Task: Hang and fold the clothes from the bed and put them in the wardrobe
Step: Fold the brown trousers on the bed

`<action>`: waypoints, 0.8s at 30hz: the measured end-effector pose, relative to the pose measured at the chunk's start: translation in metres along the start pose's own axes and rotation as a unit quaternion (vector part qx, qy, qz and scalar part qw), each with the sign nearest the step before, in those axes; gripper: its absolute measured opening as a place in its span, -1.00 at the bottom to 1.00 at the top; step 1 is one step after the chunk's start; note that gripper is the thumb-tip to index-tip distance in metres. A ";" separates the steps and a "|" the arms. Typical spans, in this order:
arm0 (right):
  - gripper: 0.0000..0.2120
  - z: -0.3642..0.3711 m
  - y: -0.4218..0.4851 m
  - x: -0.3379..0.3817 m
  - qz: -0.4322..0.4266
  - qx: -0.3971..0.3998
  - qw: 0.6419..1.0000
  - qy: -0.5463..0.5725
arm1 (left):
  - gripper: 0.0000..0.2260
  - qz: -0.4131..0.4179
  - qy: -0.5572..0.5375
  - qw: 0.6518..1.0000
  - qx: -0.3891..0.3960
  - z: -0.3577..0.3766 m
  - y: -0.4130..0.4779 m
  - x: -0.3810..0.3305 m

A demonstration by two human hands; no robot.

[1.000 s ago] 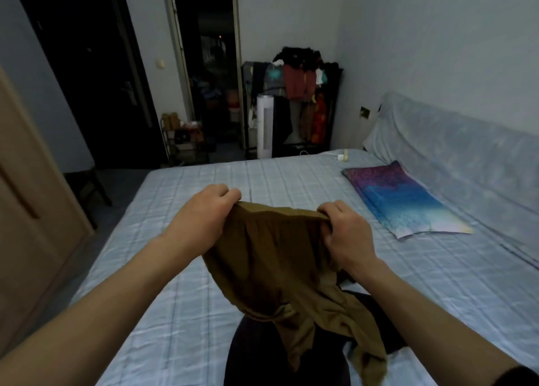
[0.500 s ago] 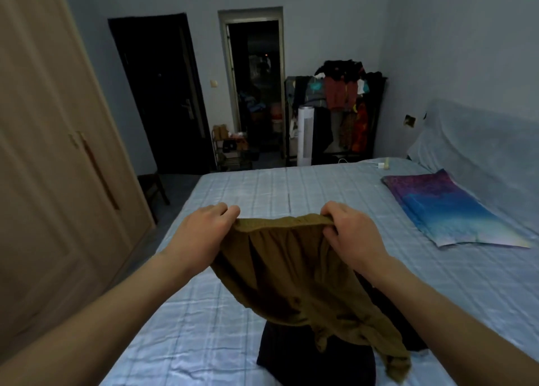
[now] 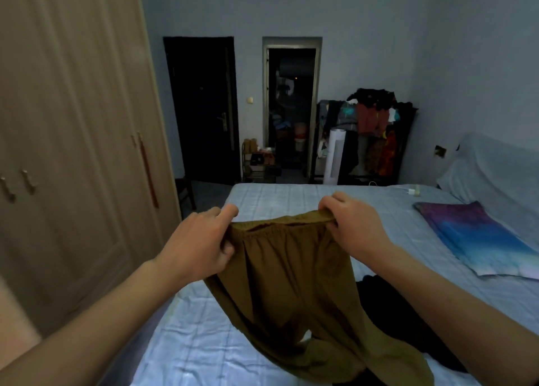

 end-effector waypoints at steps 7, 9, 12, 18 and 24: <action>-0.79 -0.004 0.018 0.104 -0.063 -0.062 0.996 -0.025 | -0.73 0.027 0.032 0.997 -0.070 -0.039 -0.067 0.081; -0.74 -0.014 0.020 0.124 -0.069 -0.090 0.993 -0.035 | -0.77 0.031 0.047 0.992 -0.114 -0.057 -0.075 0.099; -0.70 -0.034 0.030 0.146 -0.075 -0.130 0.988 -0.035 | -0.87 0.040 0.077 0.981 -0.172 -0.089 -0.080 0.118; -0.76 -0.089 0.057 0.182 -0.084 -0.215 0.973 -0.025 | -0.83 0.036 0.081 0.960 -0.265 -0.157 -0.076 0.143; -0.83 -0.141 0.065 0.197 -0.113 -0.292 0.950 -0.004 | -0.87 0.056 0.078 0.944 -0.315 -0.207 -0.073 0.151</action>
Point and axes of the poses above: each hand's wrist, its own y-axis towards the middle knuckle, its own z-axis out of the palm, x = y × z, the point moved 7 cm from there along y, towards the middle knuckle, and after that the axes turned 4 degrees about -z, right-handed, at the moved point
